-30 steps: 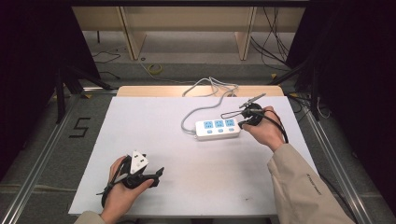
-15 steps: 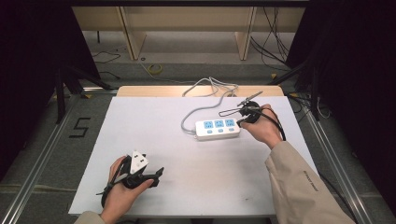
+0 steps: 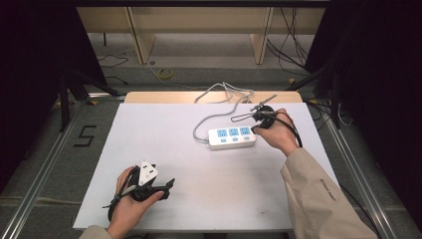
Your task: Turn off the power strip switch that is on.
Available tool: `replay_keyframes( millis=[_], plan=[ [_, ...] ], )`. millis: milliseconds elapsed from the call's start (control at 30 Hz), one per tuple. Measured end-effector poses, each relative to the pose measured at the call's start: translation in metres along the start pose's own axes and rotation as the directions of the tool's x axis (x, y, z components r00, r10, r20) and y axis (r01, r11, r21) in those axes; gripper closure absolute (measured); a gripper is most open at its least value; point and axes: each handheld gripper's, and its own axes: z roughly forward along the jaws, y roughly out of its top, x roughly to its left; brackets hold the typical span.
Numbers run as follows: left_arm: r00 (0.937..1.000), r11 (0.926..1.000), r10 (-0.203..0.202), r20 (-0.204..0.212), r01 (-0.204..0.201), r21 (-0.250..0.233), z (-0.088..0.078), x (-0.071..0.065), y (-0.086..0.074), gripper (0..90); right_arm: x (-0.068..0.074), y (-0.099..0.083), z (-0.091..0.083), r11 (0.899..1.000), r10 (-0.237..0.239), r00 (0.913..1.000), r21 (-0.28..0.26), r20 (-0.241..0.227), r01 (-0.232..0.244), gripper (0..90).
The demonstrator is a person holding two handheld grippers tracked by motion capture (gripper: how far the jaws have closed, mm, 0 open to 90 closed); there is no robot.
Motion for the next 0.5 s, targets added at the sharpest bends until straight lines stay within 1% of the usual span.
replay_keyframes(
  millis=[400,500],
  plan=[
    [1.0000,1.0000,0.001,0.000,-0.001,0.000,-0.0002,0.0001,0.0000,19.9,0.0010,0.0077,0.0039,1.000,-0.010,0.9999,0.008,-0.002,0.010,90.0],
    [1.0000,1.0000,0.001,0.000,-0.001,-0.002,-0.0002,0.0001,-0.0001,19.9,0.0012,0.0096,0.0051,1.000,-0.007,1.0000,0.012,0.001,0.007,90.0]
  ],
)
